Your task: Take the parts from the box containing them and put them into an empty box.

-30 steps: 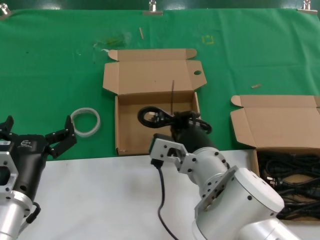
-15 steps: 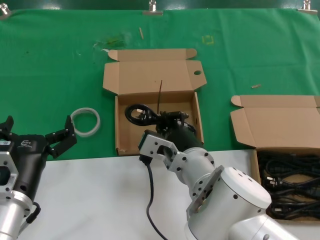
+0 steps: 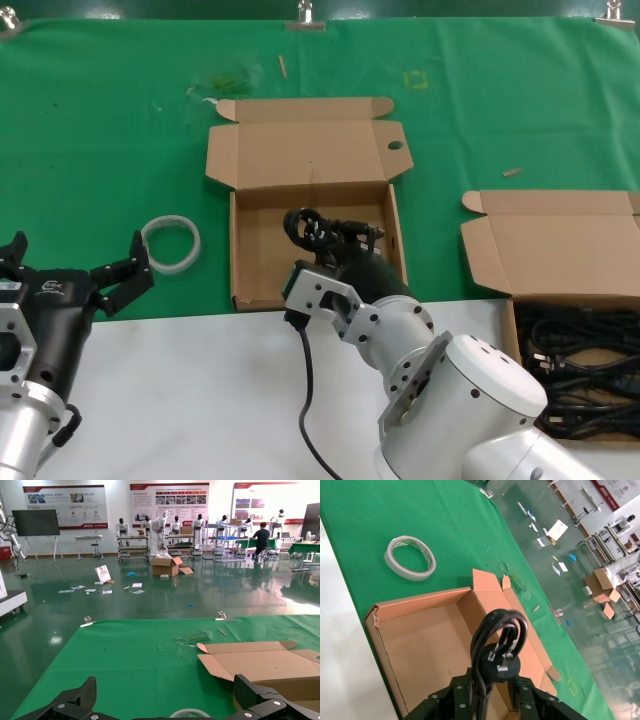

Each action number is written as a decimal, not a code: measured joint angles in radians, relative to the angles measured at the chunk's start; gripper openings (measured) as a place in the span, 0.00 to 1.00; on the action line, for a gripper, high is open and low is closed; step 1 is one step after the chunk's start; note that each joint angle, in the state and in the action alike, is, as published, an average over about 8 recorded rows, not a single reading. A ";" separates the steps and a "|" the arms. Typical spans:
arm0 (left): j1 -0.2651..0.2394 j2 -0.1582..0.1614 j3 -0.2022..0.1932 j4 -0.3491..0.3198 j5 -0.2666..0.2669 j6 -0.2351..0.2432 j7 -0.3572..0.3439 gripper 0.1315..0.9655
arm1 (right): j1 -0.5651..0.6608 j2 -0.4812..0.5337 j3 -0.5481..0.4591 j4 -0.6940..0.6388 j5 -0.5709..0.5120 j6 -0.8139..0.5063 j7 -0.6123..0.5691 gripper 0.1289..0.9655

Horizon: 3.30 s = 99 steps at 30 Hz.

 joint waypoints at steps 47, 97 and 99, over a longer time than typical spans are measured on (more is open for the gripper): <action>0.000 0.000 0.000 0.000 0.000 0.000 0.000 1.00 | -0.160 0.002 0.258 0.047 -0.311 -0.238 0.543 0.97; 0.000 0.000 0.000 0.000 0.000 0.000 0.000 1.00 | -0.473 0.002 0.762 0.137 -0.916 -0.704 1.603 1.00; 0.000 0.000 0.000 0.000 0.000 0.000 0.000 1.00 | -0.475 0.002 0.765 0.138 -0.920 -0.707 1.610 1.00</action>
